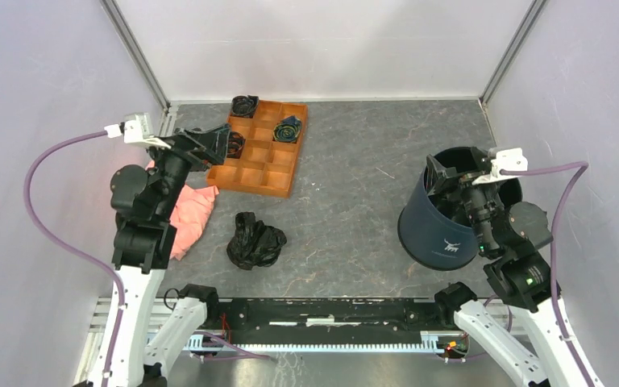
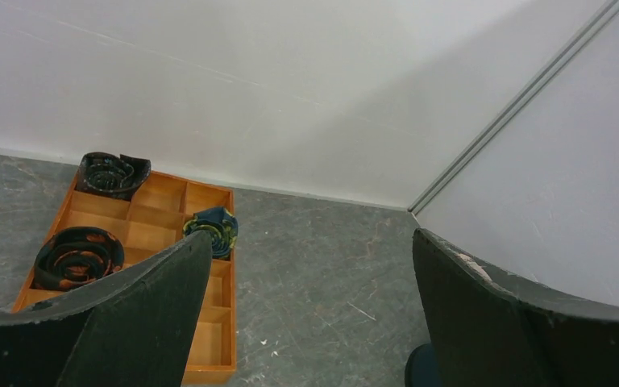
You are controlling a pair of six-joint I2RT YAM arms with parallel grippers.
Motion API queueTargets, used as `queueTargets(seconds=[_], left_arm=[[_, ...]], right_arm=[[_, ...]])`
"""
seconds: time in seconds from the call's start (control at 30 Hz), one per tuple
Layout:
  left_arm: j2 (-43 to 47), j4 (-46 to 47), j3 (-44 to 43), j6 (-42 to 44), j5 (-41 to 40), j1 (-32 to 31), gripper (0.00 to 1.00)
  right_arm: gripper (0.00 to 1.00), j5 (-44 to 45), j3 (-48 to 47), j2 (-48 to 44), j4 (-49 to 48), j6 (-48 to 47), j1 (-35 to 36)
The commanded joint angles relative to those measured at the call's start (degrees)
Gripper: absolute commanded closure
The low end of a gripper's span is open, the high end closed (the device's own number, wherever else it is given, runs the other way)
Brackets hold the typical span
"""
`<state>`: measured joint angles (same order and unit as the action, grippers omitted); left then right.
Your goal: Put the trash bags into the trash bin
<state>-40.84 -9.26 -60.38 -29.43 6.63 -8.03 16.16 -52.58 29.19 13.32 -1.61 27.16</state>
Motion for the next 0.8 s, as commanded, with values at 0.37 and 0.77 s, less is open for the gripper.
queueTargets(seconds=[0.37,0.77], left_arm=[[-5.4,18.8,4.7,3.6,5.2,2.0,0.0],[-6.0,22.2,4.4,4.6,6.6,2.4,0.0]], right_arm=[[0.02,-18.6,5.7,8.1,-17.0,14.1,-8.1],[0.02,-19.3,-11.9,36.0,-7.1,8.2,14.9]])
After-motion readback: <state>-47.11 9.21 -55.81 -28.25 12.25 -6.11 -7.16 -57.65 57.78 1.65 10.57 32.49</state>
